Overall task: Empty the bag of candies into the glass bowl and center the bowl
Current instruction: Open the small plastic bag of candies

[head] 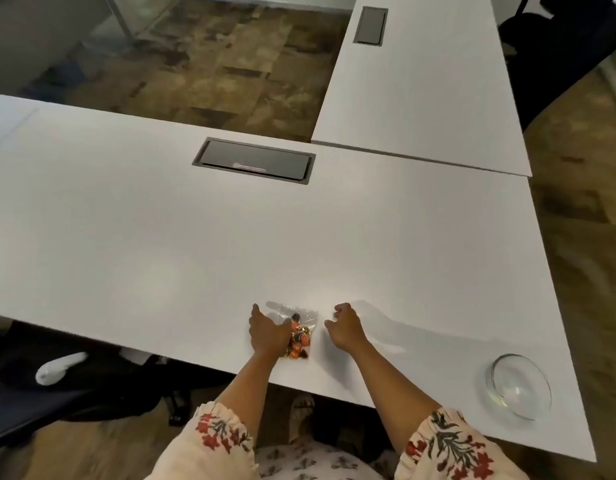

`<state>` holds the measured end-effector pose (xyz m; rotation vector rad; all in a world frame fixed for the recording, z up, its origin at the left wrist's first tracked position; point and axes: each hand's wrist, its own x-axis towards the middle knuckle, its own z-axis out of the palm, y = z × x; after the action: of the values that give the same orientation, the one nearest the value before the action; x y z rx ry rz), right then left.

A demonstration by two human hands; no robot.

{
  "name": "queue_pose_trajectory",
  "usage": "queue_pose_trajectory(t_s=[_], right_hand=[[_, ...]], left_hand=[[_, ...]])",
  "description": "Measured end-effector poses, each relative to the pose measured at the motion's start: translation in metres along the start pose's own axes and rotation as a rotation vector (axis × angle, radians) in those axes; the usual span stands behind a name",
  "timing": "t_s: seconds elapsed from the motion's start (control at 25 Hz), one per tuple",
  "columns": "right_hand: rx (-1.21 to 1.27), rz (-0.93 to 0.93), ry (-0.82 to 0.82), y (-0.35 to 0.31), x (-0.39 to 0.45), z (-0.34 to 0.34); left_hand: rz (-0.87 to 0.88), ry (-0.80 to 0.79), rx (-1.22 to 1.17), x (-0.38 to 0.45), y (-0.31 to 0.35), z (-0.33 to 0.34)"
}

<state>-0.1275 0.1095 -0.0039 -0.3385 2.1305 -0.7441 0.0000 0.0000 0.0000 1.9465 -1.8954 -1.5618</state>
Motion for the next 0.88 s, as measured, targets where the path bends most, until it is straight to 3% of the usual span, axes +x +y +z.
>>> queue_pose_trajectory(t_s=[0.16,0.52,0.76,0.88], right_hand=[[-0.005,0.099,-0.114,0.000,0.001,0.007],[0.101,0.184,-0.166,0.002,0.000,0.024],[0.115,0.165,-0.146,0.009,-0.006,0.019],[0.034,0.102,-0.120,0.012,-0.013,0.012]], left_hand=[[-0.224,-0.021,-0.207,0.010,-0.001,0.002],[-0.274,-0.107,-0.251,0.015,-0.007,0.018],[-0.043,0.037,0.217,0.002,-0.009,0.031],[0.107,0.030,0.194,-0.005,-0.005,0.037]])
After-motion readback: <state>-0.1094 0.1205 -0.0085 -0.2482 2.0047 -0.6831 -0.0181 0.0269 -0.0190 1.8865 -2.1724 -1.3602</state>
